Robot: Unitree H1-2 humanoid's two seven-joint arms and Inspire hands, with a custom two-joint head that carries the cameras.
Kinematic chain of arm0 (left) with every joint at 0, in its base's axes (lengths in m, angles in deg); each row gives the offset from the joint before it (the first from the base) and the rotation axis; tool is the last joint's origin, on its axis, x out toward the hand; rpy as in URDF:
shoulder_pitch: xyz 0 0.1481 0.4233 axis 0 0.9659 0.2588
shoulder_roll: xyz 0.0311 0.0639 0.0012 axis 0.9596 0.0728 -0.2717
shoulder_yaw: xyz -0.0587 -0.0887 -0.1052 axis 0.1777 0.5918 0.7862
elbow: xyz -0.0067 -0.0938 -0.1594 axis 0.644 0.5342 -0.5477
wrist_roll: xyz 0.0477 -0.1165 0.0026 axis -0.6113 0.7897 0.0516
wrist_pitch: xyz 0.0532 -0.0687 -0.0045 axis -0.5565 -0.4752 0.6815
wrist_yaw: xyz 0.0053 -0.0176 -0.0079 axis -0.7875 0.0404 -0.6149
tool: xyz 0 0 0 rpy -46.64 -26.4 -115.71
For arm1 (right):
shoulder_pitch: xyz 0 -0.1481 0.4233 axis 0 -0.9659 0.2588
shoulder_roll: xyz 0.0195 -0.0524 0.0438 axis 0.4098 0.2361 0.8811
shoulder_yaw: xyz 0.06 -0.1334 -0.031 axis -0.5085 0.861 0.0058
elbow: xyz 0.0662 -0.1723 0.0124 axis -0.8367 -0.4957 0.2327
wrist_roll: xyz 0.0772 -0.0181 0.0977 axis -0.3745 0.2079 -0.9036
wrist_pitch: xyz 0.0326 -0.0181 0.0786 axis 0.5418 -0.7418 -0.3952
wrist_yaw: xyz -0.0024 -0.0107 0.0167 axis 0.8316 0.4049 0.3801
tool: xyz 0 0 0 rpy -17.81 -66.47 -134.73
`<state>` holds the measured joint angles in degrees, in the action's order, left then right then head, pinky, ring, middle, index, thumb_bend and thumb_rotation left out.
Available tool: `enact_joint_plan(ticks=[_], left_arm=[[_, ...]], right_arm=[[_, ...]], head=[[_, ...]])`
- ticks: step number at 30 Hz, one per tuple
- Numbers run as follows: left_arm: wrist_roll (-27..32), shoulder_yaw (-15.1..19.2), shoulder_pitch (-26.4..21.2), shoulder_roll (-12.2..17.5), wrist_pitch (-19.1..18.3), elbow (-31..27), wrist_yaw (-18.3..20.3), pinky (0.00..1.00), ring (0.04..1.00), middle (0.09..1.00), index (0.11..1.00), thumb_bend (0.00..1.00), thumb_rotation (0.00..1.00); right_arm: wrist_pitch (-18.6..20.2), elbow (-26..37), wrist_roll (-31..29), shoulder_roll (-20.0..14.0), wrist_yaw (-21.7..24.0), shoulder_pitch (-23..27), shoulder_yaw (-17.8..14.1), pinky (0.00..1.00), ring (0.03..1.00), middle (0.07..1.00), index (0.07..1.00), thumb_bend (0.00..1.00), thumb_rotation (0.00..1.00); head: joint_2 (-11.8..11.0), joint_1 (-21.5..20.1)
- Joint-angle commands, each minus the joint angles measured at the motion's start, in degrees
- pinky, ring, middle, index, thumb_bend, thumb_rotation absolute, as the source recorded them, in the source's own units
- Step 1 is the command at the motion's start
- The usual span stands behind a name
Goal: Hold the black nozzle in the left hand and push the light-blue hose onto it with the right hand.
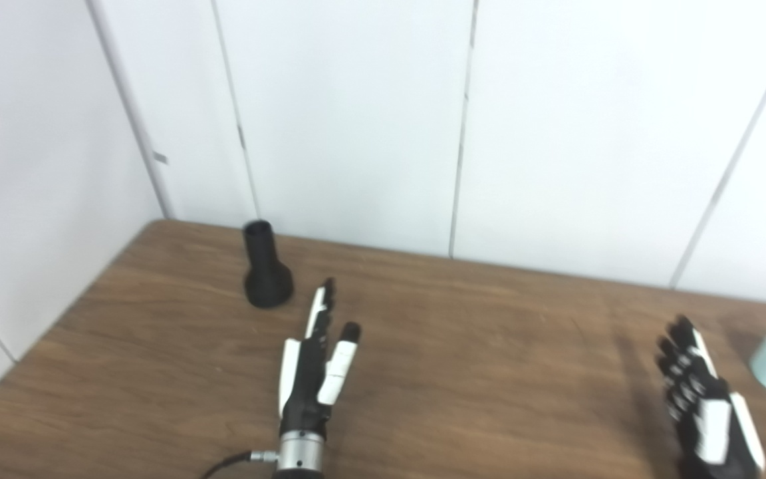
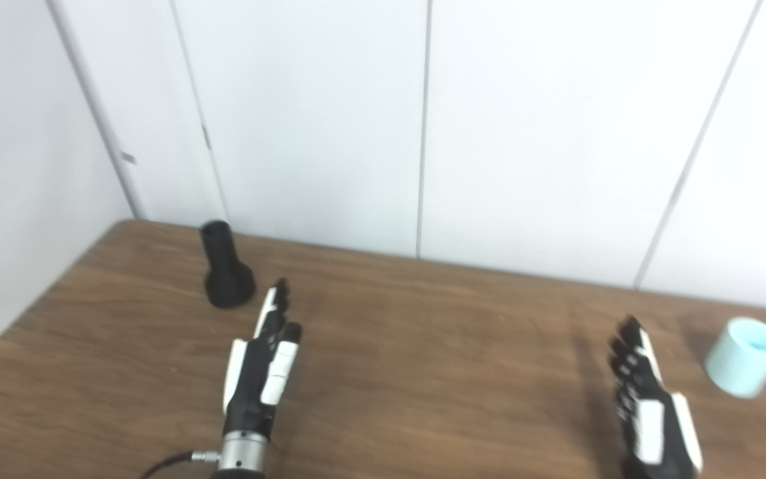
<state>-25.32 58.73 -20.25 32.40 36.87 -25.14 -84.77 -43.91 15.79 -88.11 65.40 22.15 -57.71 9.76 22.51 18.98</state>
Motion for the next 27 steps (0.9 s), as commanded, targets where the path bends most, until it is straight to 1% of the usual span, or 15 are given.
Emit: enact_joint_plan(ticks=[1,4,7,10,12,14,15,19,21,25,27], left_arm=[[-1.5,1.8,1.0,1.7,2.4,1.5,-2.2,1.0,1.0,1.0,1.0,0.77,1.0],[0.1,3.8,1.9,2.4,4.5,1.4,-2.9,1.0,1.0,1.0,1.0,0.79,1.0],[2.0,6.5,2.7,3.7,6.1,1.9,-3.4,1.0,1.0,1.0,1.0,0.77,1.0],[2.9,9.4,2.7,4.5,5.2,1.9,-4.3,1.0,1.0,1.0,1.0,0.77,0.97],[2.8,10.9,2.2,4.9,4.2,2.0,-5.1,1.0,1.0,1.0,1.0,0.77,0.91],[2.5,11.9,0.9,5.7,4.4,3.4,-5.9,1.0,1.0,1.0,1.0,0.79,0.86],[2.1,12.1,0.3,6.2,4.6,4.1,-6.3,1.0,1.0,1.0,1.0,0.81,0.82],[0.1,12.4,-2.6,8.4,4.9,8.2,-8.6,1.0,1.0,1.0,1.0,0.84,0.74],[0.1,12.3,-4.0,9.9,5.0,10.2,-8.9,1.0,1.0,1.0,1.0,0.85,0.67],[-1.9,11.6,-7.6,14.0,2.6,13.3,-8.8,1.0,1.0,1.0,1.0,0.91,0.58],[-2.4,10.7,-9.4,16.2,0.5,14.6,-7.3,1.0,1.0,1.0,1.0,0.94,0.53]], right_arm=[[-2.3,-5.1,-0.7,-0.9,1.2,-2.7,-0.6,1.0,1.0,1.0,1.0,0.66,1.0],[-3.0,-6.2,-1.3,-1.4,1.7,-2.3,-0.7,1.0,1.0,1.0,1.0,0.65,1.0],[-3.3,-6.9,-1.7,-1.7,2.2,-2.0,-0.8,1.0,1.0,1.0,1.0,0.65,1.0],[-3.6,-7.2,-1.9,-1.8,2.5,-2.1,-0.7,1.0,1.0,1.0,1.0,0.65,1.0],[-3.5,-6.9,-2.1,-1.9,2.6,-2.2,-0.7,1.0,1.0,1.0,1.0,0.65,1.0],[-3.3,-6.8,-2.3,-2.0,2.7,-2.2,-0.7,1.0,1.0,1.0,1.0,0.65,1.0],[-3.2,-6.7,-2.3,-2.0,2.8,-2.2,-0.7,1.0,1.0,1.0,1.0,0.65,1.0],[-2.9,-6.2,-2.2,-2.0,2.8,-2.5,-0.6,1.0,1.0,1.0,1.0,0.66,1.0],[-2.8,-5.7,-2.2,-2.0,2.8,-2.8,-0.6,1.0,1.0,1.0,1.0,0.67,1.0],[-2.4,-4.8,-2.2,-1.9,2.5,-3.3,-0.7,1.0,1.0,1.0,1.0,0.66,1.0],[-2.3,-4.5,-2.1,-1.8,2.4,-3.4,-0.6,1.0,1.0,1.0,1.0,0.65,1.0]], head=[[0.0,0.0],[-0.5,0.5],[-0.5,0.7],[-0.5,0.7],[0.2,0.6],[0.2,0.6],[0.4,0.2],[1.0,-0.5],[1.5,-1.1],[1.9,-1.7],[2.4,-2.4]])
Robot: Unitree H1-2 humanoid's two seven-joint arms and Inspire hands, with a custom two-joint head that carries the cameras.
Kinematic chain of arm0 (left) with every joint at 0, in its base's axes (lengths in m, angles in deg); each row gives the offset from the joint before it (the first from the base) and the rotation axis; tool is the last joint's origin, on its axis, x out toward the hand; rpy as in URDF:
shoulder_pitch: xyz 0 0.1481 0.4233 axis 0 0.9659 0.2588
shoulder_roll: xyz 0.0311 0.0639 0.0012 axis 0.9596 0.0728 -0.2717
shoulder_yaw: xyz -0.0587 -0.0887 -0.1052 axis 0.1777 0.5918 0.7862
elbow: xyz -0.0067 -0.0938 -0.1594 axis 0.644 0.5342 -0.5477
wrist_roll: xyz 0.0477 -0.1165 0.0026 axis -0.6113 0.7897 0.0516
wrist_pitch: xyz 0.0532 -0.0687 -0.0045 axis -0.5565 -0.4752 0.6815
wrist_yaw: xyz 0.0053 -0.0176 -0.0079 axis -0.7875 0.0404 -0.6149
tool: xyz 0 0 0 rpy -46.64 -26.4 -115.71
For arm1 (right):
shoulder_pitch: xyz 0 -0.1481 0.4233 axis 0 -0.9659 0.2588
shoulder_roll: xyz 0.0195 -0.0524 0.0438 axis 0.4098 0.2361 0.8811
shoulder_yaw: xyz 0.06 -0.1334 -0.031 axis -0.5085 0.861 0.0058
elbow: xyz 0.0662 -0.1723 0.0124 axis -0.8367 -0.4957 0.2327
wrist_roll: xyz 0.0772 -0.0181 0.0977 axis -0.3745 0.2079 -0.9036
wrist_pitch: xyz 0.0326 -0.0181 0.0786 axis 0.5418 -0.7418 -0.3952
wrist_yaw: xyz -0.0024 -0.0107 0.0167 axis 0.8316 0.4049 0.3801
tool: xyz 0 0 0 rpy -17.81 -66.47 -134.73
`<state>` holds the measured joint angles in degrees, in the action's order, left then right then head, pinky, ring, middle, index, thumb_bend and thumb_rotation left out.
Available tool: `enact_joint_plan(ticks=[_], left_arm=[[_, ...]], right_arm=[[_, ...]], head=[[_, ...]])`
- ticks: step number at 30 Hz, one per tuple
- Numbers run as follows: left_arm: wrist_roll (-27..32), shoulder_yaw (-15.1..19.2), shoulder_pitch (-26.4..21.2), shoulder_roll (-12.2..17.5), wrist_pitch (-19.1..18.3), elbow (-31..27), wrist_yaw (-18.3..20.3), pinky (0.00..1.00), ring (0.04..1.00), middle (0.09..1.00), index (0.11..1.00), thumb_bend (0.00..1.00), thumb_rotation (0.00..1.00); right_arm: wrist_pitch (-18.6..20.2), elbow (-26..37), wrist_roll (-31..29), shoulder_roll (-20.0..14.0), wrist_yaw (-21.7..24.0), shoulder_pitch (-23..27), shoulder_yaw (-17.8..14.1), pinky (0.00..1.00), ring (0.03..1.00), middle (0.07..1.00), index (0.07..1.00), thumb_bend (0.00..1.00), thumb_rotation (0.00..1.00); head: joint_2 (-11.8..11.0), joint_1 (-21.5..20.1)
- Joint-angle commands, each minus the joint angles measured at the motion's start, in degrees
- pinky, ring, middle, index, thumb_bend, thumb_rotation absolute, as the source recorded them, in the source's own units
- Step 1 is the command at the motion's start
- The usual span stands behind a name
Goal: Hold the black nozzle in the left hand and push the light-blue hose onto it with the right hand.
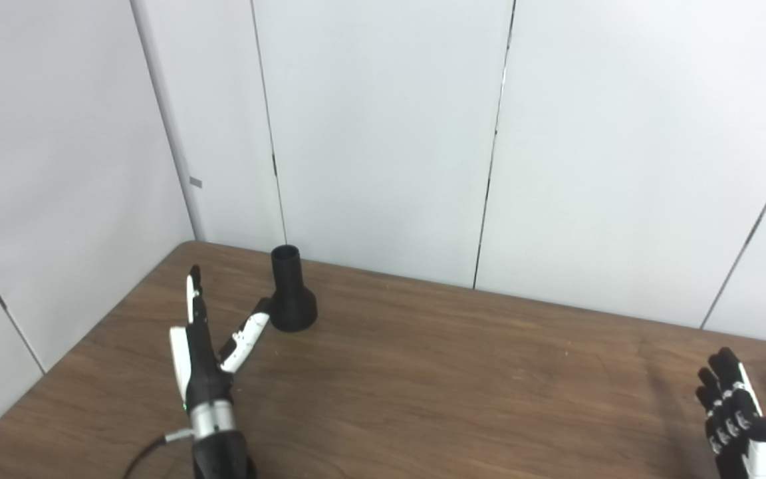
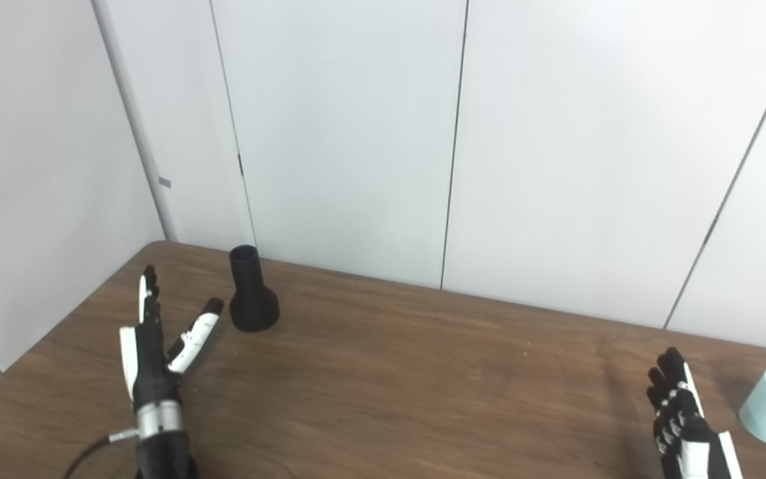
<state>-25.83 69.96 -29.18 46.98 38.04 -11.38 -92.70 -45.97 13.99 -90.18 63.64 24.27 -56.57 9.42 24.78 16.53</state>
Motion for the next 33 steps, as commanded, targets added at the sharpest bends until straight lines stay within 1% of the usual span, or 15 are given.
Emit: enact_joint_plan(ticks=[1,2,3,6,9,11,14,19,26,33], left_arm=[[-2.0,-1.1,-1.2,2.7,-1.4,1.8,1.6,1.0,1.0,1.0,0.979,0.95,0.48],[-2.1,-1.9,-2.0,4.0,-2.4,3.0,2.8,1.0,1.0,1.0,0.958,0.95,0.45],[-2.4,-2.8,-2.5,5.5,-3.8,4.0,4.4,1.0,1.0,1.0,0.917,0.96,0.42],[-3.5,-6.1,-3.8,9.9,-7.4,6.5,9.8,1.0,1.0,1.0,0.85,1.0,0.41],[-3.9,-8.9,-4.6,13.0,-9.8,7.0,14.0,1.0,1.0,1.0,0.841,1.0,0.42],[-3.7,-10.2,-5.5,14.4,-10.5,7.5,16.3,1.0,1.0,1.0,0.837,1.0,0.43],[-3.0,-10.4,-6.7,15.0,-10.6,8.6,17.3,1.0,1.0,1.0,0.829,1.0,0.43],[-1.3,-9.9,-9.3,15.3,-10.8,9.7,18.2,1.0,1.0,1.0,0.804,1.0,0.44],[-0.7,-10.7,-12.2,15.2,-13.1,9.8,20.8,1.0,1.0,1.0,0.787,1.0,0.43],[-0.9,-11.4,-16.2,14.7,-10.6,14.2,20.1,1.0,1.0,1.0,0.781,1.0,0.43]], right_arm=[[-0.2,-2.6,0.0,0.0,0.2,-4.6,-0.3,1.0,1.0,1.0,1.0,0.66,1.0],[-0.1,-2.4,0.1,0.1,0.1,-4.7,-0.3,1.0,1.0,1.0,1.0,0.66,1.0],[0.0,-2.1,0.3,0.3,-0.1,-4.8,-0.2,1.0,1.0,1.0,1.0,0.66,1.0],[0.3,-1.3,1.0,0.6,-0.5,-5.0,-0.1,1.0,1.0,1.0,1.0,0.65,1.0],[0.4,-1.0,1.4,0.8,-0.8,-5.0,-0.1,1.0,1.0,1.0,1.0,0.65,1.0],[0.4,-1.0,1.6,0.9,-1.0,-5.0,-0.1,1.0,1.0,1.0,1.0,0.65,1.0],[0.5,-0.7,1.8,1.2,-1.1,-5.2,-0.2,1.0,1.0,1.0,0.997,0.64,1.0],[1.1,0.0,2.3,1.7,-1.6,-5.3,-0.1,1.0,1.0,1.0,0.993,0.64,1.0],[1.5,0.2,2.5,1.8,-1.8,-5.4,-0.1,1.0,1.0,1.0,0.989,0.63,1.0],[1.6,0.4,2.8,1.8,-1.9,-5.6,0.0,1.0,1.0,1.0,0.988,0.63,1.0]], head=[[0.1,0.1],[0.3,-0.3],[0.4,-0.5],[0.5,-0.7],[0.7,-0.9],[0.8,-1.1],[0.9,-1.3],[1.1,-1.6],[1.2,-1.7],[1.4,-1.9]])
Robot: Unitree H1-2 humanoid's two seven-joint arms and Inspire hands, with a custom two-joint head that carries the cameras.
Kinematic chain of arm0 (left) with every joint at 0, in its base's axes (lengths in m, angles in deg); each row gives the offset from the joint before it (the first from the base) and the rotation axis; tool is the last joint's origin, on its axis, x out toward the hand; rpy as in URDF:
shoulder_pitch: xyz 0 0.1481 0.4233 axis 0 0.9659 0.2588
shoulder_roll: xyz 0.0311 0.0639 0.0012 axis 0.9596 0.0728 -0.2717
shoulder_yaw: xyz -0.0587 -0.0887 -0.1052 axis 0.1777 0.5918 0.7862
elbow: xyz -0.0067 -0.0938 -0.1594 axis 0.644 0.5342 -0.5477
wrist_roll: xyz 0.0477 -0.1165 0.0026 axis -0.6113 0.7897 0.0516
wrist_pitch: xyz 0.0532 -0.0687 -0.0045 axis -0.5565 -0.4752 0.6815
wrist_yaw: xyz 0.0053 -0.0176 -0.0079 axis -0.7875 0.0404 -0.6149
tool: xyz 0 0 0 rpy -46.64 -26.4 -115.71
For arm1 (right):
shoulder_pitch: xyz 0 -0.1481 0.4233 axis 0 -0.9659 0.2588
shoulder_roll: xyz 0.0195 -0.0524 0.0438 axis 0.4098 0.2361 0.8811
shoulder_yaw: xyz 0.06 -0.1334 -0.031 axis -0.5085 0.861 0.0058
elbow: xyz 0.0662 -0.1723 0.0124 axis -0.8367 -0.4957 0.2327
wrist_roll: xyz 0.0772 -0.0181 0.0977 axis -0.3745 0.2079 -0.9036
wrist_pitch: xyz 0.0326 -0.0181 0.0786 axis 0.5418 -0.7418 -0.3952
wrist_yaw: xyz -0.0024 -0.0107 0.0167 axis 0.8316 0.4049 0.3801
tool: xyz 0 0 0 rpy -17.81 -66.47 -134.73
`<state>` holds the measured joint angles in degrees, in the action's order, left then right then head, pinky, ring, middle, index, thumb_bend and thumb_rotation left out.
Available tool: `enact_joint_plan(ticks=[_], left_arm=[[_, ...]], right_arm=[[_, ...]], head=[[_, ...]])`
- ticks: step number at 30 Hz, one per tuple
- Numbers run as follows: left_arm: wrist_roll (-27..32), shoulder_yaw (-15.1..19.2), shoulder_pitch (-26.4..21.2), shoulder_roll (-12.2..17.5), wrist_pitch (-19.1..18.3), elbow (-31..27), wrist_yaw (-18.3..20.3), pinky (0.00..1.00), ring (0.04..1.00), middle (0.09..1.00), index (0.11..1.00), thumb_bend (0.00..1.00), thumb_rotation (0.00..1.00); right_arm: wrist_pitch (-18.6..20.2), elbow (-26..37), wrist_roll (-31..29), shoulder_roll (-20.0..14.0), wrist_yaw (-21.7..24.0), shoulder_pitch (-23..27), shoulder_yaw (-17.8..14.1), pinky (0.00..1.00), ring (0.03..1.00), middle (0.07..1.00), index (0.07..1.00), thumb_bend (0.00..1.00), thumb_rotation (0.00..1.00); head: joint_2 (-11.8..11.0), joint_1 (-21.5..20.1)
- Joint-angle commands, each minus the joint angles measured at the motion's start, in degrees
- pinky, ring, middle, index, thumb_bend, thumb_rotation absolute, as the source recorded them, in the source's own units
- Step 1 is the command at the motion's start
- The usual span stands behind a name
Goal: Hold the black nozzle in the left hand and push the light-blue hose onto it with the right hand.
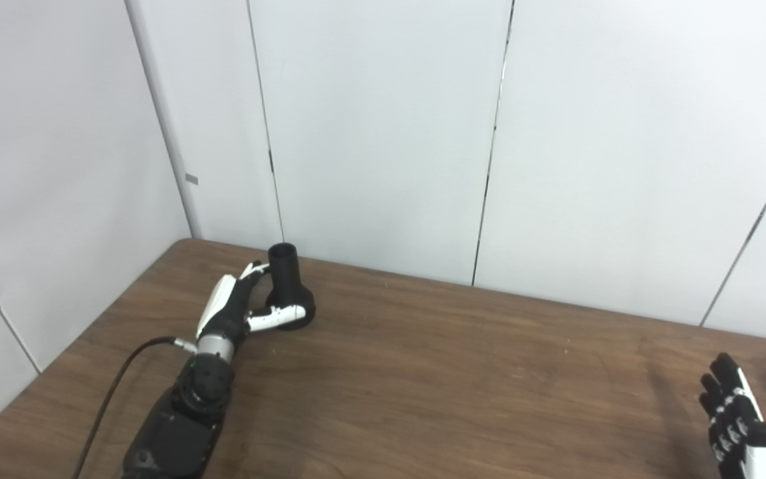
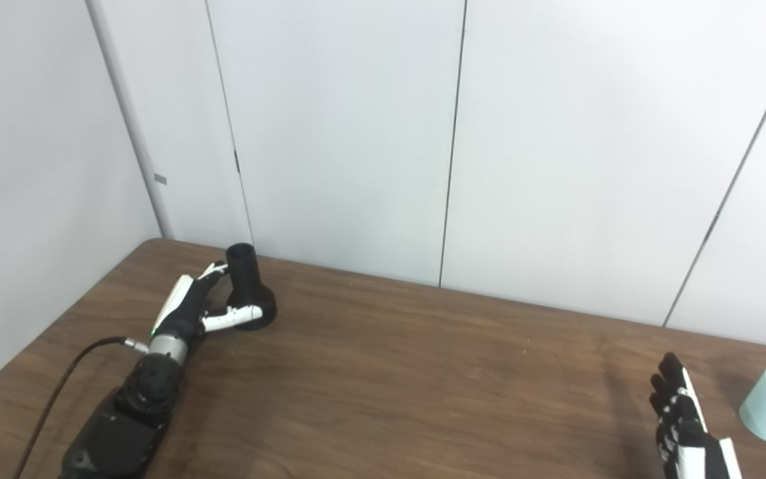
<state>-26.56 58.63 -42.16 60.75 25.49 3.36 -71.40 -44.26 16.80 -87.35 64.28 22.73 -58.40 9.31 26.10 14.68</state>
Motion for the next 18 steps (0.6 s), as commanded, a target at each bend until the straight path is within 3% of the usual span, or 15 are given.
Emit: enact_joint_plan(ticks=[1,6,8,9,10,11,12,13,15,17,18], left_arm=[[-0.2,-0.3,-3.7,0.8,2.2,-0.1,-1.3,1.0,1.0,1.0,0.781,1.0,0.43],[-0.4,-1.4,-5.4,0.6,3.4,1.7,-1.4,1.0,1.0,1.0,0.77,1.0,0.43],[-0.5,-1.1,-6.2,0.0,3.0,2.7,-2.7,1.0,1.0,0.956,0.706,0.99,0.39],[-0.2,-0.6,-6.6,-0.4,2.9,3.3,-3.4,1.0,0.958,0.866,0.634,0.93,0.32],[0.6,0.1,-7.1,-1.0,2.8,4.0,-4.0,1.0,0.901,0.773,0.563,0.73,0.2],[1.4,0.7,-7.3,-1.5,2.4,4.3,-4.3,0.84,0.765,0.638,0.498,0.6,0.08],[1.6,0.8,-7.3,-1.9,1.7,4.2,-4.2,0.67,0.658,0.582,0.479,0.56,0.04],[1.7,0.8,-7.2,-2.1,1.2,4.2,-4.2,0.59,0.592,0.552,0.471,0.54,0.02],[0.8,-0.5,-6.5,-1.7,-1.3,2.5,-2.3,0.49,0.521,0.521,0.468,0.52,0.0],[-0.1,-2.0,-5.6,-1.1,-3.4,0.9,-0.8,0.45,0.495,0.507,0.472,0.52,0.0],[-0.5,-2.6,-5.2,-0.8,-4.4,0.1,-0.1,0.54,0.502,0.509,0.47,0.52,0.0]], right_arm=[[-0.1,-2.4,0.0,1.2,-0.4,-3.7,0.2,1.0,1.0,1.0,0.989,0.63,1.0],[0.1,-2.1,0.3,1.3,-0.5,-3.8,0.3,1.0,1.0,1.0,0.989,0.64,1.0],[0.3,-1.8,0.4,1.4,-0.6,-3.8,0.4,1.0,1.0,1.0,0.989,0.64,1.0],[0.4,-1.6,0.4,1.5,-0.6,-3.8,0.4,1.0,1.0,1.0,0.989,0.64,1.0],[0.5,-1.5,0.5,1.5,-0.7,-3.9,0.4,1.0,1.0,1.0,0.989,0.64,1.0],[0.6,-1.3,0.5,1.5,-0.7,-3.9,0.5,1.0,1.0,1.0,0.989,0.64,1.0],[0.8,-1.2,0.5,1.5,-0.8,-3.9,0.5,1.0,1.0,1.0,0.99,0.64,1.0],[0.9,-1.0,0.5,1.5,-0.8,-3.9,0.6,1.0,1.0,1.0,0.99,0.64,1.0],[1.2,-0.6,0.5,1.6,-0.8,-4.0,0.6,1.0,1.0,1.0,0.991,0.64,1.0],[1.6,0.0,0.4,1.6,-0.8,-4.1,0.6,1.0,1.0,1.0,0.992,0.64,1.0],[1.8,0.4,0.3,1.6,-0.8,-4.2,0.6,1.0,1.0,1.0,0.99,0.64,1.0]], head=[[0.0,0.0],[0.3,-0.3],[0.4,-0.3],[0.4,-0.4],[0.4,-0.4],[0.6,-0.5],[0.6,-0.5],[0.6,-0.5],[1.1,-0.8],[1.6,-0.9],[1.8,-1.0]])
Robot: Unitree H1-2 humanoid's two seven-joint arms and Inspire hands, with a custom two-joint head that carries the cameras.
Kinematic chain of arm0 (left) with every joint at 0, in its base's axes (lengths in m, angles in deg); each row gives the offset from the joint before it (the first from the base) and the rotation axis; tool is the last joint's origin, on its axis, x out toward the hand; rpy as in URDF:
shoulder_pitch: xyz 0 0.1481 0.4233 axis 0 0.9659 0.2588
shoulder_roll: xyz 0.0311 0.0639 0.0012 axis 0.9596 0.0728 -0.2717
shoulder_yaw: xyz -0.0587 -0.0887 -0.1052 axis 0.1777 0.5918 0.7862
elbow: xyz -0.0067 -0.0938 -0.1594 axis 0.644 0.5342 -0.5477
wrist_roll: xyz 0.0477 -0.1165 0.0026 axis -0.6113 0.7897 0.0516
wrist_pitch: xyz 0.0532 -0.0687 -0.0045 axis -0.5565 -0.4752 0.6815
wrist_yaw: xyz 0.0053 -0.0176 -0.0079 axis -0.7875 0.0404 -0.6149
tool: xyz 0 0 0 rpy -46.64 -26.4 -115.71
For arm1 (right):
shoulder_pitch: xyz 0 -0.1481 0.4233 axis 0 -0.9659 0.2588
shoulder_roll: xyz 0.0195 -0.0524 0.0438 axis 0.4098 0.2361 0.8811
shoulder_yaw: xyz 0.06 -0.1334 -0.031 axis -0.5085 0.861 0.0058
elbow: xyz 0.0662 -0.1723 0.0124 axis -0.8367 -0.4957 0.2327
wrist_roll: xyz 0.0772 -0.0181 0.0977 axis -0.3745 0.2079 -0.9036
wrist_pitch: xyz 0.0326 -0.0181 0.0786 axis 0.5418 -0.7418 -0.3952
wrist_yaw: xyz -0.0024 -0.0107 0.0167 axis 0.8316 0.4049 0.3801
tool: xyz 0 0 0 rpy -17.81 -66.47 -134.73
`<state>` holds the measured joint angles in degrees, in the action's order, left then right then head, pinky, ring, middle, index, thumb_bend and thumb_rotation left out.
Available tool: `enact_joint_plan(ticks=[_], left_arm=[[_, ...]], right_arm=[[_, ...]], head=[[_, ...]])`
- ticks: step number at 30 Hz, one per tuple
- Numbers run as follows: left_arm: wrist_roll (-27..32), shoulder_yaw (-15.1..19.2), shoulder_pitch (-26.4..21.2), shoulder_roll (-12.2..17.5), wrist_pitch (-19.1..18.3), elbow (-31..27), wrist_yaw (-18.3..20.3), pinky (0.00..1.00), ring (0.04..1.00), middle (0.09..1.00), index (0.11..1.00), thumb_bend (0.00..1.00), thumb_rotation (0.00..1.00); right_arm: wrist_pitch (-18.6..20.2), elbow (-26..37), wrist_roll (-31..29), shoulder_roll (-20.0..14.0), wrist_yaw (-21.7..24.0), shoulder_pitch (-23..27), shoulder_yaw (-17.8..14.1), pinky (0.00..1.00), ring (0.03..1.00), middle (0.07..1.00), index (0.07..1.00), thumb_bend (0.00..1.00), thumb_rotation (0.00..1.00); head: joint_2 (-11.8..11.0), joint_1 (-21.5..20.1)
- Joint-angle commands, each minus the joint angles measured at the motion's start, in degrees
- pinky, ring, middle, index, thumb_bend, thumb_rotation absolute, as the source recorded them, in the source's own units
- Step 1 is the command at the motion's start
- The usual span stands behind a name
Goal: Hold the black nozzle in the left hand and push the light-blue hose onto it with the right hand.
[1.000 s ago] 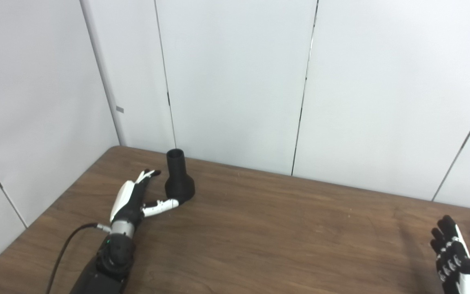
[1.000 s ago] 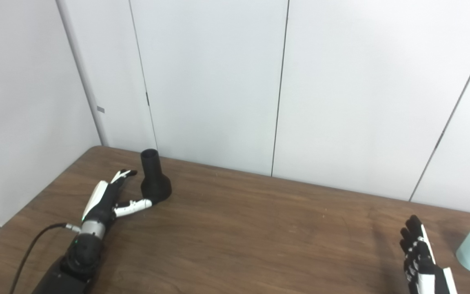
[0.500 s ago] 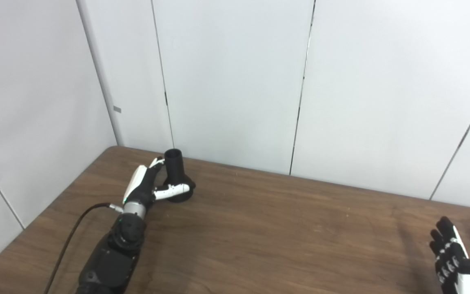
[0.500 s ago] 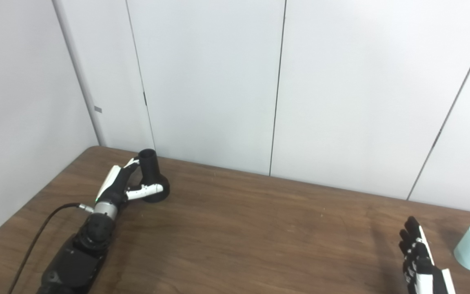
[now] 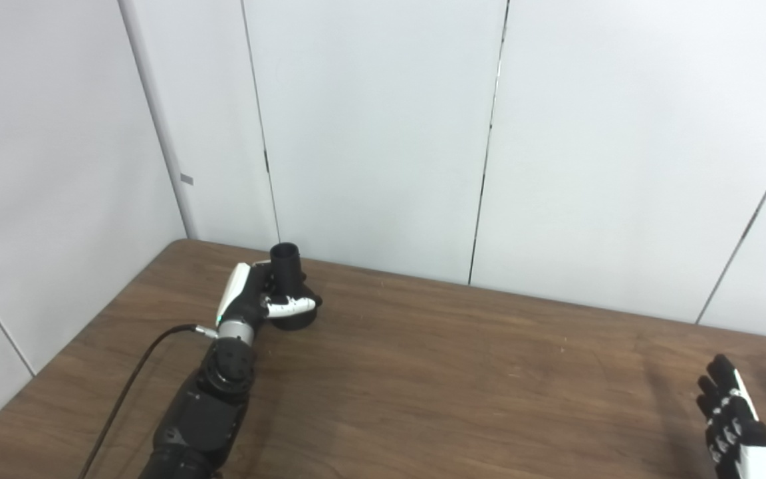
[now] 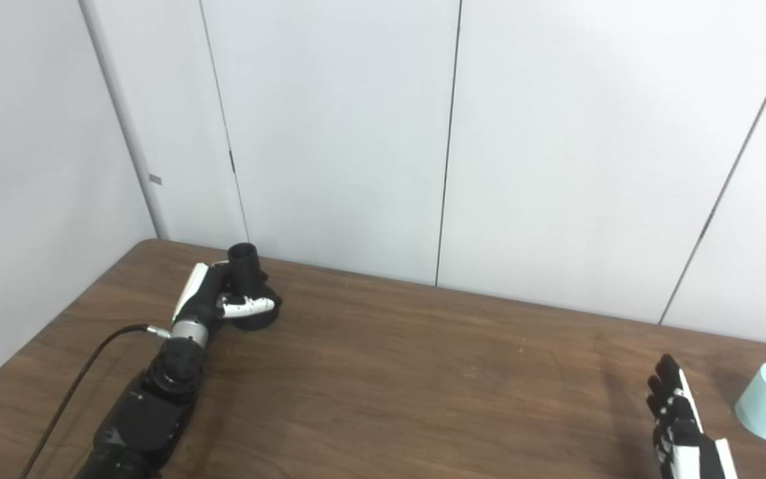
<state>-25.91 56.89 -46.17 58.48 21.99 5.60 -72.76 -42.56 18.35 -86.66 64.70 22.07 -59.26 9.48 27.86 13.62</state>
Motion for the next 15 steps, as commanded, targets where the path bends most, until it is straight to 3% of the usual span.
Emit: enact_joint_plan(ticks=[1,2,4,5,8,9,11,12,15], left_arm=[[-1.3,-1.4,-0.9,1.6,-1.6,-2.7,1.7,0.58,0.506,0.51,0.469,0.52,0.0],[-1.6,-2.0,-0.3,1.9,-2.9,-3.6,2.4,0.61,0.509,0.511,0.469,0.52,0.0],[-2.1,-2.8,0.5,2.1,-4.8,-5.0,3.3,0.83,0.562,0.518,0.465,0.52,0.0],[-2.3,-3.2,1.0,2.1,-5.6,-5.8,3.7,0.88,0.573,0.519,0.464,0.52,0.0],[-2.0,-3.6,2.3,1.8,-6.0,-7.1,4.4,0.7,0.572,0.522,0.461,0.52,0.0],[-1.8,-3.6,2.6,1.7,-5.7,-7.3,4.6,0.54,0.539,0.52,0.463,0.52,0.0],[-1.2,-3.8,3.6,1.4,-4.8,-8.0,5.1,0.44,0.504,0.517,0.464,0.52,0.0],[-0.9,-4.0,4.2,1.1,-4.3,-8.5,5.4,0.4,0.489,0.516,0.465,0.52,0.0],[0.5,-4.8,6.6,-1.1,-3.4,-10.9,6.7,0.46,0.501,0.518,0.461,0.52,0.0]], right_arm=[[0.2,-1.0,-0.4,1.2,-0.1,-3.4,0.4,1.0,1.0,1.0,0.989,0.64,1.0],[0.4,-0.7,-0.4,1.3,-0.1,-3.4,0.4,1.0,1.0,1.0,0.988,0.64,1.0],[0.6,-0.4,-0.5,1.3,-0.1,-3.5,0.3,1.0,1.0,1.0,0.984,0.64,1.0],[0.8,-0.2,-0.6,1.4,-0.1,-3.5,0.3,1.0,1.0,1.0,0.983,0.64,1.0],[1.2,0.3,-0.6,1.5,-0.1,-3.5,0.4,1.0,1.0,1.0,0.983,0.64,1.0],[1.4,0.5,-0.6,1.5,-0.1,-3.5,0.4,1.0,1.0,1.0,0.983,0.64,1.0],[1.7,0.9,-0.6,1.6,-0.2,-3.5,0.4,1.0,0.997,1.0,0.983,0.64,1.0],[2.0,1.1,-0.5,1.7,-0.2,-3.5,0.4,1.0,0.996,1.0,0.984,0.64,1.0],[2.8,1.8,-0.5,2.0,-0.3,-3.4,0.5,1.0,0.992,1.0,0.984,0.64,1.0]], head=[[0.0,0.1],[0.3,0.1],[0.4,0.0],[0.9,-0.3],[1.6,-0.9],[1.6,-0.9],[2.1,-1.2],[2.6,-1.8],[3.5,-2.8]])
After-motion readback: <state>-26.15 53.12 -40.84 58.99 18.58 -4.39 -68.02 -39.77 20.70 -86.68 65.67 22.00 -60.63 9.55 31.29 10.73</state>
